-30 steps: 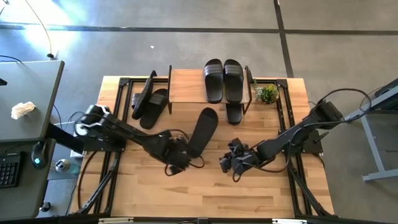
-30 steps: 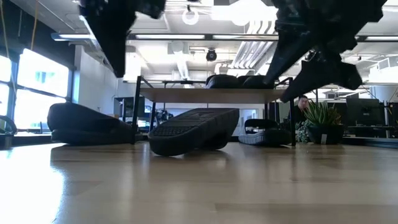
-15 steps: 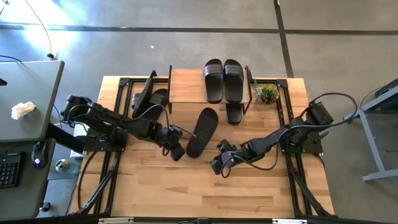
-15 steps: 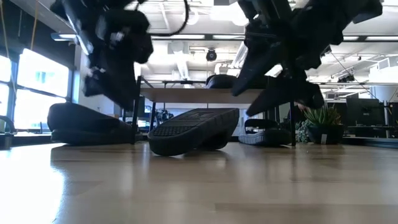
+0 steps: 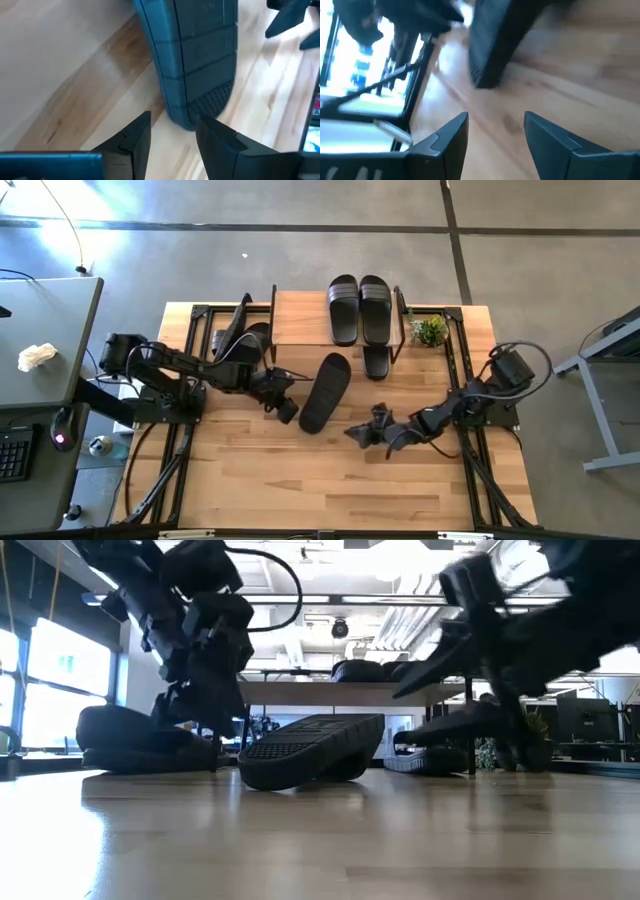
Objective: Pick and place slides into the shelf
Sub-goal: Put the black slipper under the shelf
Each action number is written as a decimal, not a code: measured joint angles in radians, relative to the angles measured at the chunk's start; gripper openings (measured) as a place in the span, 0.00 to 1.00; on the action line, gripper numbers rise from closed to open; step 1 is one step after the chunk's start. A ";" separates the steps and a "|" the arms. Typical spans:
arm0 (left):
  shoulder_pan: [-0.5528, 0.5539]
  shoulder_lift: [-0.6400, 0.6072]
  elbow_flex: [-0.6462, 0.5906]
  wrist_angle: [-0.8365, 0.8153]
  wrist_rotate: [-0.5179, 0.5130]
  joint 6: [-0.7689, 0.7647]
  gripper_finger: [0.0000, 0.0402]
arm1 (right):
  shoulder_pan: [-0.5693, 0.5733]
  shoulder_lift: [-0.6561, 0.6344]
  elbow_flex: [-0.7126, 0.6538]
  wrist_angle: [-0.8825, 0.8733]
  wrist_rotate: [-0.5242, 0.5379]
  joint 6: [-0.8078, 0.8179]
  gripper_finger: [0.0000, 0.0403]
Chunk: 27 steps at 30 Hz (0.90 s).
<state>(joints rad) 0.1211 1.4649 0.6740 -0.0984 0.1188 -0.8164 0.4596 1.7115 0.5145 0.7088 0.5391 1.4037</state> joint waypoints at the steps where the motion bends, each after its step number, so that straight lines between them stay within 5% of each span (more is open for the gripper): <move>1: 0.006 0.006 0.001 0.009 0.000 0.001 0.34 | 0.007 -0.001 -0.015 0.010 0.028 0.021 0.45; 10: 0.016 0.090 0.001 0.160 0.040 0.000 0.34 | -0.047 0.004 0.005 0.013 0.052 0.013 0.45; 27: 0.016 0.146 0.001 0.276 0.079 -0.029 0.34 | -0.201 0.004 0.014 -0.017 -0.143 -0.013 0.45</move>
<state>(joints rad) 0.1375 1.6104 0.6746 0.1781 0.1978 -0.8459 0.2587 1.7153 0.5282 0.6918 0.3964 1.3903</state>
